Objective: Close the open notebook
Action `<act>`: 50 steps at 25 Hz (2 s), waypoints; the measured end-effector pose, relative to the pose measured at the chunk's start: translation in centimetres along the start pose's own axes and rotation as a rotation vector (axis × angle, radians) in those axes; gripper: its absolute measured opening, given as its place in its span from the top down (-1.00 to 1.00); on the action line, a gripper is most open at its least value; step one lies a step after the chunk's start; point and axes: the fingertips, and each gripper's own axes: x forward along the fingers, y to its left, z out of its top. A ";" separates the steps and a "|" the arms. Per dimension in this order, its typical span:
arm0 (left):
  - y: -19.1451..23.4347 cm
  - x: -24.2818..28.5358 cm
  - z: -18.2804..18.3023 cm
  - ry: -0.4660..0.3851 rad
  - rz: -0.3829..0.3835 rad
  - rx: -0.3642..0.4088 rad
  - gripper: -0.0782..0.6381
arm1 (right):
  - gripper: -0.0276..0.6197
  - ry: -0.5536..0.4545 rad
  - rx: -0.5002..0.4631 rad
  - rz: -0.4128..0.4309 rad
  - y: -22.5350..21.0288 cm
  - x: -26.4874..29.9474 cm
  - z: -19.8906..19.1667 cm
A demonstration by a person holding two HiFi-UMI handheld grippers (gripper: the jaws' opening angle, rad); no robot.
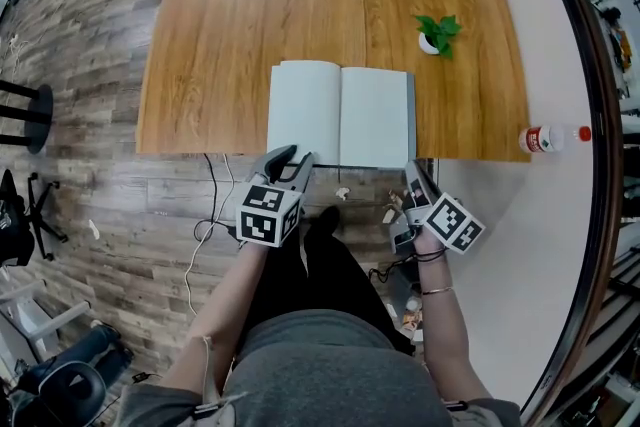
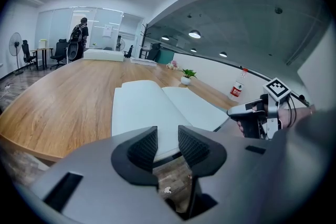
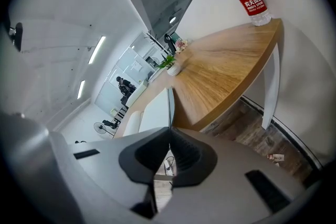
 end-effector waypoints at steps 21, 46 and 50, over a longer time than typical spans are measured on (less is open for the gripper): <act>2.0 -1.0 -0.9 0.016 0.000 -0.010 0.43 | 0.88 -0.117 -0.139 0.135 6.9 -2.5 1.8; 3.0 -2.9 -1.3 -0.007 0.001 0.018 0.43 | 0.88 -0.112 -0.339 0.306 15.6 -2.4 0.0; 3.4 -3.5 -1.3 -0.015 0.011 0.010 0.43 | 0.88 -0.102 -0.361 0.328 16.6 -2.1 -0.6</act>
